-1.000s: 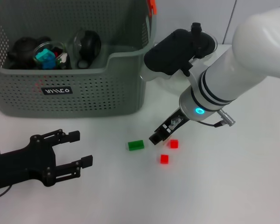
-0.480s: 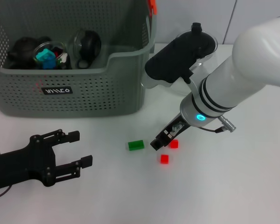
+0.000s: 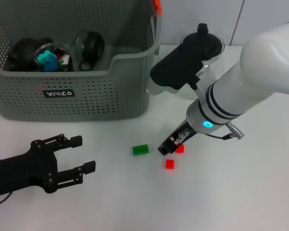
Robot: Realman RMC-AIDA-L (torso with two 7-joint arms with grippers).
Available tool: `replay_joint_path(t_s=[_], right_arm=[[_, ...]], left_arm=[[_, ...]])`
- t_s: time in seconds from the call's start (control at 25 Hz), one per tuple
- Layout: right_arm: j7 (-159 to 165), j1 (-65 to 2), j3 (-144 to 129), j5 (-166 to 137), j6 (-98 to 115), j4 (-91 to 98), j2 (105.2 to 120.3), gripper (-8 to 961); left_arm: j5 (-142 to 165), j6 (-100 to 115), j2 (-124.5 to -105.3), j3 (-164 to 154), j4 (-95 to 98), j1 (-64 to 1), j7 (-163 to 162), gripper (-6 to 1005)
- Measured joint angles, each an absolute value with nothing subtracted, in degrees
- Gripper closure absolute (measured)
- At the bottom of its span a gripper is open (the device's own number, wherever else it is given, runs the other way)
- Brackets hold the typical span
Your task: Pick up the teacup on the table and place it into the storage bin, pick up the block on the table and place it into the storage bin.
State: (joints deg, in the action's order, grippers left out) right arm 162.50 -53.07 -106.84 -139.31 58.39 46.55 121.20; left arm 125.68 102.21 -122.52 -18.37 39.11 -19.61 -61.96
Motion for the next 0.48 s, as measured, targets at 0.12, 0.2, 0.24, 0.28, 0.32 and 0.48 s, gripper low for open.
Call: replay_joint_path(t_s=[0.12,0.2,0.24,0.28,0.32,0.48], right_arm=[[162.4,-52.81,-106.86,-139.3,58.45,46.81,121.15,409],[162.51,-52.62,-106.87,-139.31,58.55,47.1,121.11,444],[162.58,-52.45,-106.88,-139.32,58.64,47.48,121.08,454],[162.65,-52.06,-106.88,-139.31,58.81,48.44,121.03,465],[162.69,-51.44,-106.76,-139.34,59.19,49.67,120.95,475],[161.89,-47.45,-102.77,-139.69,63.42,59.01,120.26,516]], left_arm=[[125.68,102.21,-122.52,-18.37,39.12,-19.6,-61.96,256],[125.68,102.21,-122.52,-18.37,39.11,-19.6,-61.96,256],[125.68,102.21,-122.52,-18.36,39.11,-19.6,-61.96,256],[125.68,102.22,-122.52,-18.33,39.11,-19.59,-61.96,256],[125.68,102.22,-122.52,-18.3,39.11,-19.6,-61.96,256],[125.69,102.3,-122.52,-17.87,39.11,-19.53,-62.12,257]])
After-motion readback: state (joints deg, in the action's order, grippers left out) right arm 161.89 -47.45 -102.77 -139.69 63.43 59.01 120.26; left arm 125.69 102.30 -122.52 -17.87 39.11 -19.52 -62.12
